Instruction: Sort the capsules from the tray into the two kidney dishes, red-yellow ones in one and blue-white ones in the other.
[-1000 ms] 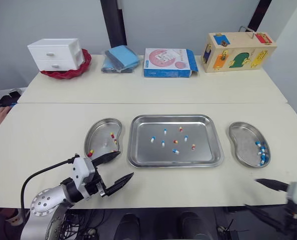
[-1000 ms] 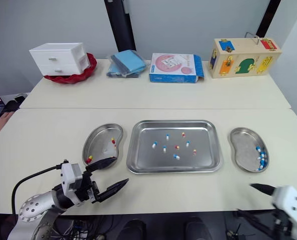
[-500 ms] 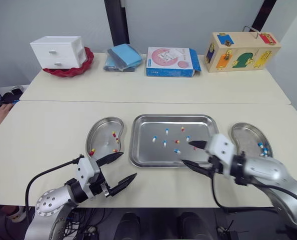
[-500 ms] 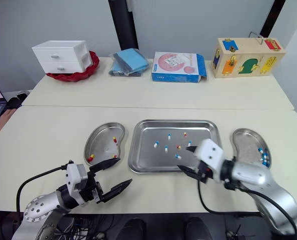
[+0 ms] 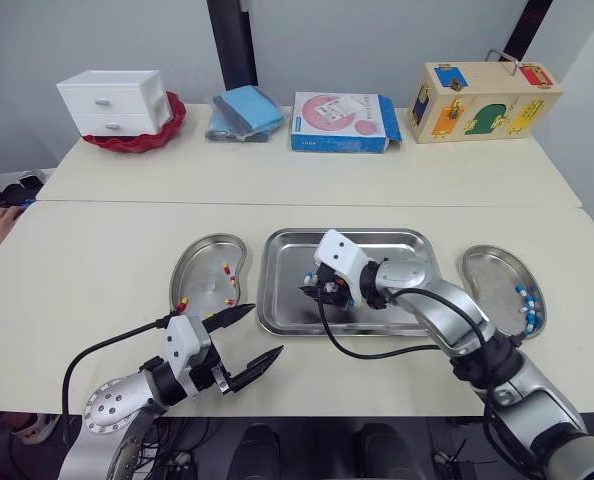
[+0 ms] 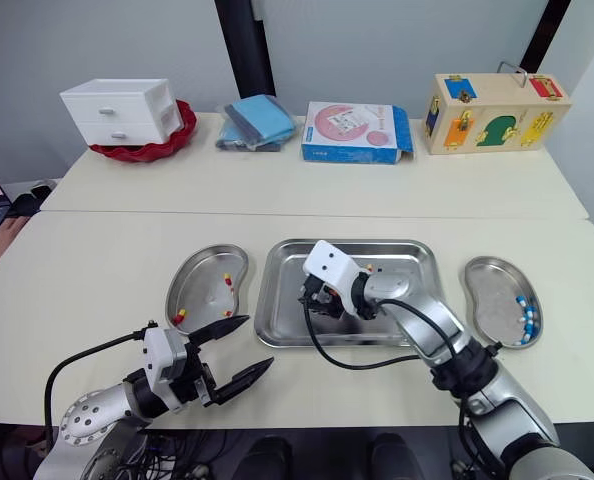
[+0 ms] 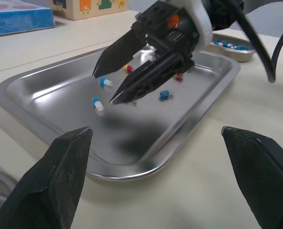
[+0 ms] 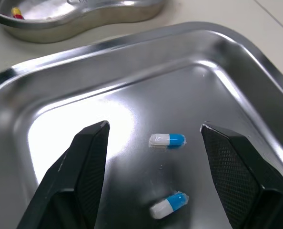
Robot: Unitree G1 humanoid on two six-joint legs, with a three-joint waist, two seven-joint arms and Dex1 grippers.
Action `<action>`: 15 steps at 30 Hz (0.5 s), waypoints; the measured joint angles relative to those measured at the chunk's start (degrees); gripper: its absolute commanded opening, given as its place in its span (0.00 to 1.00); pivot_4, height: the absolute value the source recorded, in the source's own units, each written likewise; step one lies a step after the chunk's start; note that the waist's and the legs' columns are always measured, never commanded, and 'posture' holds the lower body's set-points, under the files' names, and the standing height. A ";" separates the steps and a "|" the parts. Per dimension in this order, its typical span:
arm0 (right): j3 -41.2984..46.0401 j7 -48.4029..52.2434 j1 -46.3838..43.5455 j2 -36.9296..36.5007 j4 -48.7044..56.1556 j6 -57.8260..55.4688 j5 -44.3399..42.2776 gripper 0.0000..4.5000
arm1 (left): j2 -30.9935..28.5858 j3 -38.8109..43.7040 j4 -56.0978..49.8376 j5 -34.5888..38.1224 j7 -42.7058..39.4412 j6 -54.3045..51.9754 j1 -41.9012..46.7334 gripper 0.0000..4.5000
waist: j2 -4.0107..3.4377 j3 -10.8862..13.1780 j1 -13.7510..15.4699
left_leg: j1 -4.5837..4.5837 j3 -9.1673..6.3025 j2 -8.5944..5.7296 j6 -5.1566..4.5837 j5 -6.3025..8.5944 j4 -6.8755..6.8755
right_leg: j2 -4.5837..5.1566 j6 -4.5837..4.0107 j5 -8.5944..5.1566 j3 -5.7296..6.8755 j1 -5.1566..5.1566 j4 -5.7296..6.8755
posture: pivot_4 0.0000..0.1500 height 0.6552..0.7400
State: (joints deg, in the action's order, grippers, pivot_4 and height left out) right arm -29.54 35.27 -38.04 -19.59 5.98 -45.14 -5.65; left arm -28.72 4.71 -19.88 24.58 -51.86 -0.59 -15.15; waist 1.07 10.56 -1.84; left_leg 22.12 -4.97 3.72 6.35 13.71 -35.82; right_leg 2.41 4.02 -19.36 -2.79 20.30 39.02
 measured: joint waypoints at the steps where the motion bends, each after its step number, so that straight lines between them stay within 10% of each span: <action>1: -0.20 0.18 -0.50 0.39 -1.63 0.22 0.37 0.71 | -0.01 -0.01 0.00 0.00 0.11 -0.01 0.04 1.00 | -0.01 0.01 -0.01 | 0.00 0.00 0.00 0.00 0.00 0.00 | 0.00 0.00 0.00 0.00 0.01 0.00 | 1.00 1.00; 15: -0.23 0.92 -3.01 4.94 -10.45 2.20 3.15 0.59 | -0.04 -0.36 -0.45 -0.53 1.45 -0.02 -0.64 1.00 | -0.03 0.02 -0.06 | 0.00 0.00 0.00 0.00 0.00 0.03 | 0.00 0.00 0.00 0.00 0.03 0.02 | 1.00 1.00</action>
State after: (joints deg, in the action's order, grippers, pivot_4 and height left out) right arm -29.76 36.19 -41.05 -14.65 -4.47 -42.93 -2.50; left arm -28.76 4.35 -20.33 24.05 -50.41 -0.61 -15.79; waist 1.04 10.58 -1.91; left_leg 22.12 -4.97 3.72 6.35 13.71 -35.79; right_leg 2.40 4.02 -19.36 -2.79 20.33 39.04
